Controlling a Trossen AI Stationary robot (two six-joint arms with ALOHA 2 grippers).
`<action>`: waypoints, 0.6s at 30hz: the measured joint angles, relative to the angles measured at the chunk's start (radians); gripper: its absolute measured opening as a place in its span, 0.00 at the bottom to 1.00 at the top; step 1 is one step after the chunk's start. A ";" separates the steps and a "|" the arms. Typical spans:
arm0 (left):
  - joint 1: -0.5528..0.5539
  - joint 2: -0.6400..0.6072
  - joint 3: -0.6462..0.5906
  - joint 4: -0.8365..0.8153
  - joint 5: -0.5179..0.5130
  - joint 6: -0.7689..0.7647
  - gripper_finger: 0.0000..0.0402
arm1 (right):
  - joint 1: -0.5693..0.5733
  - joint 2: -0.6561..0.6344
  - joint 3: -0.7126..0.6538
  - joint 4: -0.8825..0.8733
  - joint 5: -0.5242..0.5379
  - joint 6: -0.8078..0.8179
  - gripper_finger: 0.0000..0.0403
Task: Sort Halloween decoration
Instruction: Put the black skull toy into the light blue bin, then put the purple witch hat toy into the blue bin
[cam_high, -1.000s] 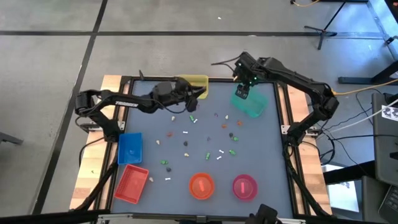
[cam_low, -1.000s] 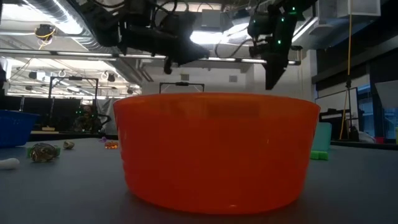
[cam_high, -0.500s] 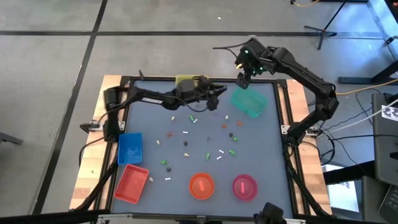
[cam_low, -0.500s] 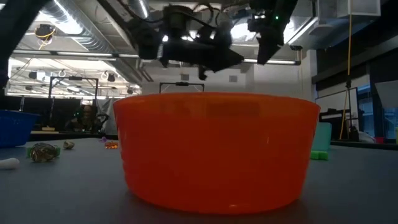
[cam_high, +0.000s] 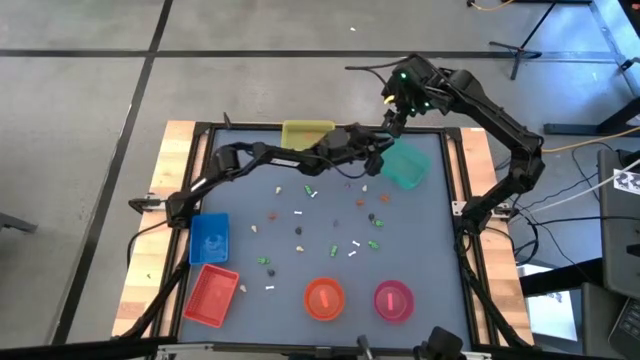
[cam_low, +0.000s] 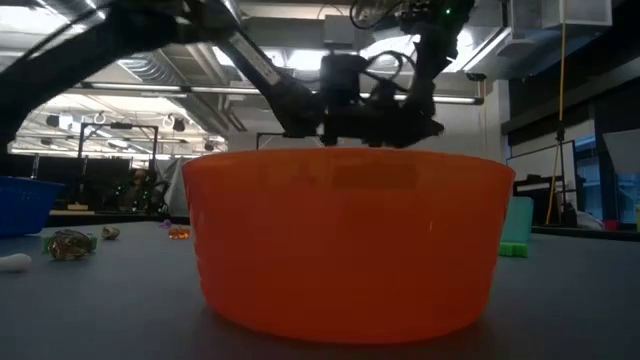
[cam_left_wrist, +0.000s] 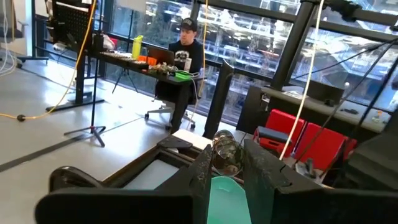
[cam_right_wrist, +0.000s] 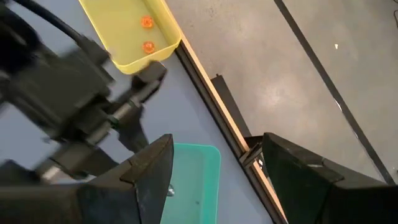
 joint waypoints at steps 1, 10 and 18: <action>0.000 0.022 0.021 0.001 0.000 0.000 0.12 | 0.000 0.000 0.000 -0.002 0.000 0.000 0.61; 0.000 0.089 0.064 -0.024 -0.003 0.000 0.17 | 0.000 0.000 0.000 -0.020 -0.001 0.000 0.61; 0.000 0.089 0.063 -0.030 -0.003 0.000 0.31 | 0.000 0.000 0.000 -0.020 -0.001 0.000 0.61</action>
